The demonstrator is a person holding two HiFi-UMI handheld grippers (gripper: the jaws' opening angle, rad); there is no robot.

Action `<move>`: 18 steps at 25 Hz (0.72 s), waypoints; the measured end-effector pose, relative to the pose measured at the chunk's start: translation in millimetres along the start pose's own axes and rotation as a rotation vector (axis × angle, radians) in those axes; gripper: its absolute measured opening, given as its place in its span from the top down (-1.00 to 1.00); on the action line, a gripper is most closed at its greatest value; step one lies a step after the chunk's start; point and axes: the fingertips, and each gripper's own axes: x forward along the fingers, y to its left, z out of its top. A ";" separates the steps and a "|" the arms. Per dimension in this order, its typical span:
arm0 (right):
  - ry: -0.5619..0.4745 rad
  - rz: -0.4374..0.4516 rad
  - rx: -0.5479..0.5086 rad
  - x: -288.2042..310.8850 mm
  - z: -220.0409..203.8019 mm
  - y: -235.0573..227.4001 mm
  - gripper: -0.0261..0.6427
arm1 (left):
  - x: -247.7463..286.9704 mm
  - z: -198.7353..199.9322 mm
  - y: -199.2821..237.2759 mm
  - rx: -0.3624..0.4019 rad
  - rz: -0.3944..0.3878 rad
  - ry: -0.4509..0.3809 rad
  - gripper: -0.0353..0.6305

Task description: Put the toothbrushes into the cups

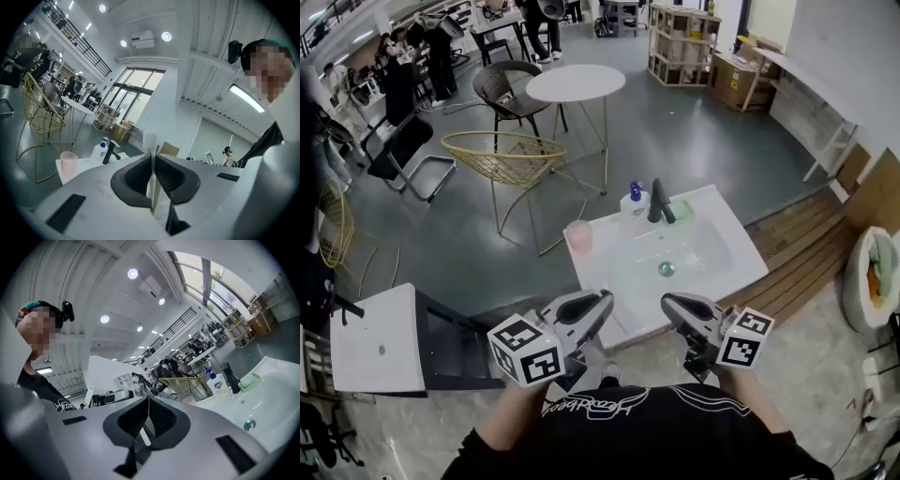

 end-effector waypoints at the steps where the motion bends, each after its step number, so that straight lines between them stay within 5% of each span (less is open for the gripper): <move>1: 0.005 -0.002 0.003 9.1 2.3 -5.6 0.83 | 2.1 3.4 10.6 -0.008 0.002 0.001 0.83; 18: 0.073 -0.043 0.044 110.2 14.9 -83.9 0.83 | 33.5 25.6 139.0 -0.097 0.020 0.042 0.82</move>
